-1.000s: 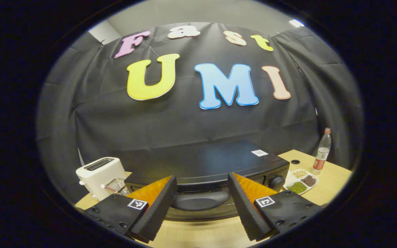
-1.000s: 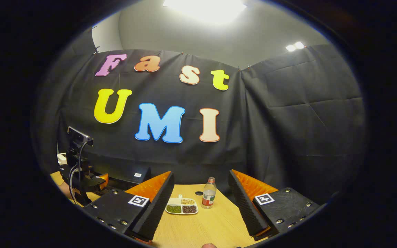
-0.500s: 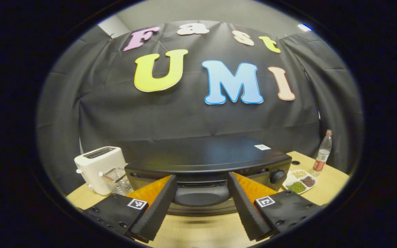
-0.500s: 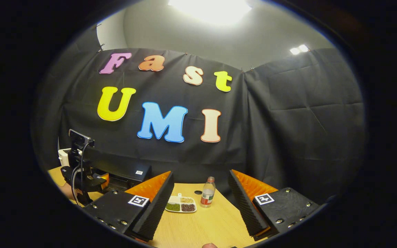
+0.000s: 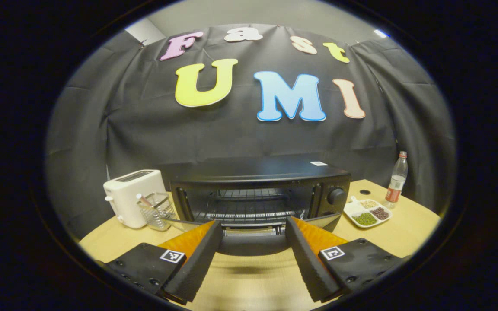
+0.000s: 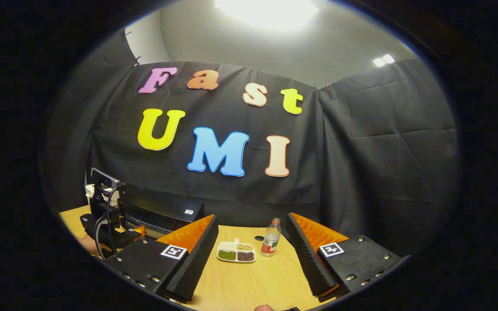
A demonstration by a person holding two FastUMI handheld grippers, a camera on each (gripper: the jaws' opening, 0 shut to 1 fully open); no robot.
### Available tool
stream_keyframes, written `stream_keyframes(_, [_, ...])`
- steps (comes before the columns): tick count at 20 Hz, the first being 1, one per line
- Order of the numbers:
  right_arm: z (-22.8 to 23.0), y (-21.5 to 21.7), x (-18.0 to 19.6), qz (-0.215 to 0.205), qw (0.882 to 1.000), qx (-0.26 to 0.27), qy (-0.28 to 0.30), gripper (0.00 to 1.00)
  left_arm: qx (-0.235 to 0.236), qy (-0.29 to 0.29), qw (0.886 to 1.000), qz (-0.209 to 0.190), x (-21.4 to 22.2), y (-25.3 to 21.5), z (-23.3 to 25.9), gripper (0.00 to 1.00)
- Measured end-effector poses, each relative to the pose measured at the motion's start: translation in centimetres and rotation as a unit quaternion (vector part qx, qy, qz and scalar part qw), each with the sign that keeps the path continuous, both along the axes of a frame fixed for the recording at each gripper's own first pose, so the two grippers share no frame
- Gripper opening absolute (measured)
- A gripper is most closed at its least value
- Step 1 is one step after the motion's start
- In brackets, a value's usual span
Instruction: Open the electric oven with the left hand, put the food in, and close the electric oven.
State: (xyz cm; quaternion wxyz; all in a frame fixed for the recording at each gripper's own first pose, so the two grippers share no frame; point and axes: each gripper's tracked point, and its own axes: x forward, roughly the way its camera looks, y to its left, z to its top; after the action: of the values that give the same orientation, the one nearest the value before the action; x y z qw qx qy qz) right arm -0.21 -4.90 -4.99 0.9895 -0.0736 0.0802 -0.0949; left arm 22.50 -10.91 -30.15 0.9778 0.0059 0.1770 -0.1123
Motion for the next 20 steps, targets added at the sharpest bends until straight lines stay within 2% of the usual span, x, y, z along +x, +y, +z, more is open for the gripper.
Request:
stream_keyframes(6, [-0.6,0.4,-0.6,0.017,1.000,0.001,0.012,0.96,0.014,0.023,1.000,0.003,-2.7,0.3,-2.8,0.96])
stream_keyframes(7, [-0.7,0.6,-0.6,0.019,1.000,0.001,0.015,0.95,0.018,0.025,1.000,0.002,-3.1,0.3,-3.3,1.00])
stream_keyframes(10, [-1.4,1.2,-0.4,0.030,0.999,0.008,0.027,0.96,0.016,0.031,0.999,-0.002,-4.0,0.2,-4.3,0.98])
stream_keyframes(15, [-1.6,2.5,0.4,0.058,0.998,0.018,0.030,0.96,0.021,0.067,0.997,-0.002,-5.7,0.4,-6.7,1.00])
stream_keyframes(16, [-1.8,2.8,0.7,0.065,0.997,0.019,0.032,0.96,0.023,0.071,0.997,-0.003,-5.9,0.4,-7.0,0.93])
stream_keyframes(17, [-1.9,3.0,0.9,0.071,0.997,0.023,0.035,0.96,0.023,0.071,0.997,-0.004,-6.3,0.3,-7.1,1.00])
stream_keyframes(20, [-3.0,4.1,1.5,0.094,0.993,0.054,0.048,0.96,0.024,0.070,0.997,-0.004,-7.9,0.4,-6.8,0.99])
